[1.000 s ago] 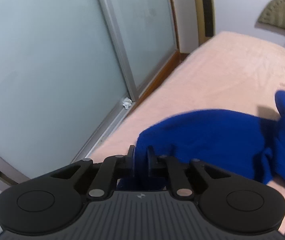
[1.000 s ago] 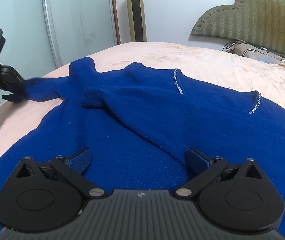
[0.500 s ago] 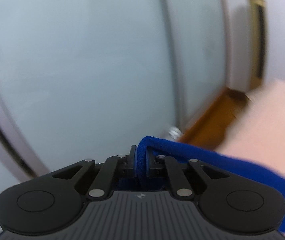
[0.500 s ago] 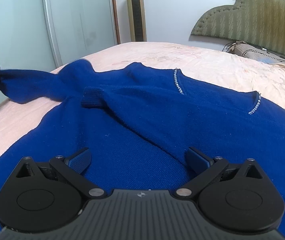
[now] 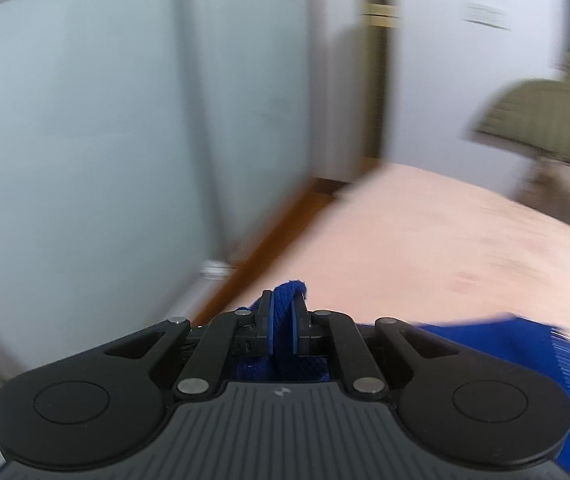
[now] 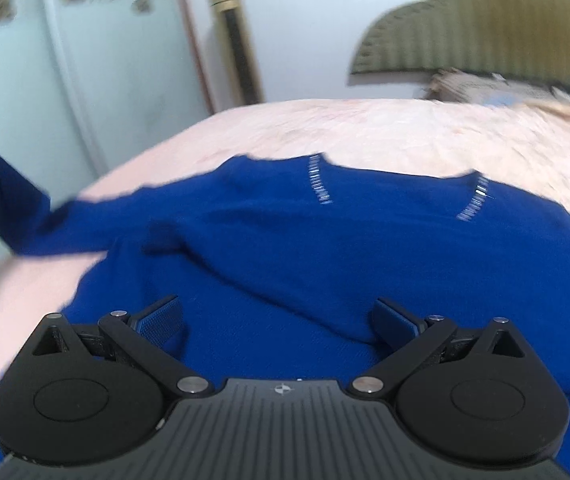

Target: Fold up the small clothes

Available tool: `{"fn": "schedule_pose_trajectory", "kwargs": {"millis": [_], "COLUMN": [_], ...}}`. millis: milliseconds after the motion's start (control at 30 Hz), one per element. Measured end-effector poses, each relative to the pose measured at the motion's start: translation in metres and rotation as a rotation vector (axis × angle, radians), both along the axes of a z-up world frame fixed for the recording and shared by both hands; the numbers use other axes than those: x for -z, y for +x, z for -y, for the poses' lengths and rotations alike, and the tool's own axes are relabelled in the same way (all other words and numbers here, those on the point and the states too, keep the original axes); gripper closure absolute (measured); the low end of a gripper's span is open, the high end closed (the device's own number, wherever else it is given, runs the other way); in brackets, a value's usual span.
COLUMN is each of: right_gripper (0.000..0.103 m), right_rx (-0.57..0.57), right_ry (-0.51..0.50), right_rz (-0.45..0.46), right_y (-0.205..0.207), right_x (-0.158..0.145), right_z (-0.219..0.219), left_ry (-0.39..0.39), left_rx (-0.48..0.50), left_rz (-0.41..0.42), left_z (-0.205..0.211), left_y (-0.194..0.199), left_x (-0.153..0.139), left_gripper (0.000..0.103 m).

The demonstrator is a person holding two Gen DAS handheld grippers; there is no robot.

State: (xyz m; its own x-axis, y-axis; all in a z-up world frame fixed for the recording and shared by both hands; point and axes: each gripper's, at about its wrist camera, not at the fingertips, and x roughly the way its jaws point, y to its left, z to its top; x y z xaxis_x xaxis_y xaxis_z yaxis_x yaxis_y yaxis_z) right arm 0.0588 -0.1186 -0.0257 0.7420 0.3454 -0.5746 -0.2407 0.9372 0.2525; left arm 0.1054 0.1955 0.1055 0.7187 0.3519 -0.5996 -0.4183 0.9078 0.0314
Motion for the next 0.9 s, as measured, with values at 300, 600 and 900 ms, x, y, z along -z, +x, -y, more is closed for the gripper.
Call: {"fn": "schedule_pose_trajectory", "kwargs": {"millis": [300, 600, 900], "right_gripper": [0.001, 0.001, 0.003], "right_rx": [0.151, 0.192, 0.109], "right_ry": [0.047, 0.040, 0.252], "right_rz": [-0.034, -0.029, -0.092], "right_y": [-0.016, -0.025, -0.017], "right_x": [0.003, 0.006, 0.005], "right_z": [0.057, 0.076, 0.076], "left_ry": [-0.168, -0.424, -0.132], "left_rx": [0.334, 0.584, 0.316], "left_rz": [-0.061, -0.284, -0.073], "left_z": [0.110, 0.170, 0.112], "left_y": [0.026, 0.025, -0.025], "left_x": [0.019, 0.091, 0.066], "left_gripper": [0.095, 0.019, 0.019]}}
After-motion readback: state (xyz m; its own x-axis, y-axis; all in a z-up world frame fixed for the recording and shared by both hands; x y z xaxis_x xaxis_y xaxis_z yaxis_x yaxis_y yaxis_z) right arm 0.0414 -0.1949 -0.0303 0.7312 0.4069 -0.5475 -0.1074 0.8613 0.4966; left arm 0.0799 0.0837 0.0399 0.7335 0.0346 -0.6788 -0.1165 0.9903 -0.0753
